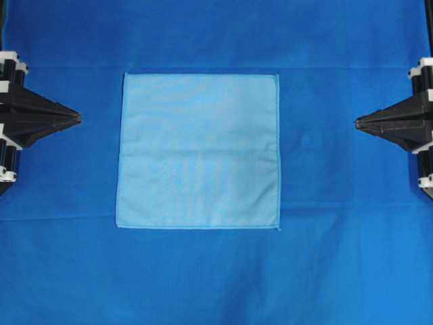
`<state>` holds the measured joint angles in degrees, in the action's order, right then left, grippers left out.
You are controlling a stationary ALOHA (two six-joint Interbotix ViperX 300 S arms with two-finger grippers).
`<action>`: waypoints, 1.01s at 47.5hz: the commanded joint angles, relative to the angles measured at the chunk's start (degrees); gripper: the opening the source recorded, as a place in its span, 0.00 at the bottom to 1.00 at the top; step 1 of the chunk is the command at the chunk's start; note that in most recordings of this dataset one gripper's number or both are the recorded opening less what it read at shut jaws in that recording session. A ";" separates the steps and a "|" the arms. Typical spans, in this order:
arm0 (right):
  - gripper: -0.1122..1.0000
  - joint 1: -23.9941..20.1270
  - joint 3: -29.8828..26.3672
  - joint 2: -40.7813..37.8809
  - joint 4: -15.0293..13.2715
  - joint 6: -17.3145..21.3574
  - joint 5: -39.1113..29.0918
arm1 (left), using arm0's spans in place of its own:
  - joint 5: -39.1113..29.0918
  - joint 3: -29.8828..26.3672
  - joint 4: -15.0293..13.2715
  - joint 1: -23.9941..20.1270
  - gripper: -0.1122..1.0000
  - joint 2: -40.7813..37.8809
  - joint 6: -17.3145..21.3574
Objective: Fold the light blue towel.
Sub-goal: 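Move both grippers to the towel's far corners and pinch them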
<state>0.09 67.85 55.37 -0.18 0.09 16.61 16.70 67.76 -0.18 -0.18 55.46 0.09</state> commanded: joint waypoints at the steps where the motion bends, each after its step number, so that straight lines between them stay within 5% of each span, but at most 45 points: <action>1: 0.10 0.00 -2.29 -0.79 0.62 0.62 0.18 | -3.34 -1.49 -1.49 -0.09 0.10 -0.18 -0.62; 15: 0.10 7.65 -7.12 -8.44 3.43 1.49 -9.58 | -8.35 -1.14 -1.49 -7.91 0.10 -2.72 -0.70; 29: 0.11 18.37 -12.30 -26.98 3.52 1.41 -12.04 | -8.96 0.62 -1.49 -19.69 0.13 -11.60 0.00; 32: 0.13 20.04 -13.71 -30.76 3.34 1.41 -13.18 | -7.91 1.23 -1.49 -21.97 0.25 -14.33 0.00; 42: 0.65 24.26 -18.72 -43.95 1.49 0.88 -15.12 | -0.18 2.99 -1.49 -25.93 0.79 -23.20 0.44; 48: 0.63 25.66 -20.92 -49.83 0.18 0.88 -15.12 | 3.43 2.29 -1.49 -28.21 0.86 -30.15 1.05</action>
<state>24.96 49.13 7.91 0.62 0.97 1.32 18.11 71.19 -1.58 -26.89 28.56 0.88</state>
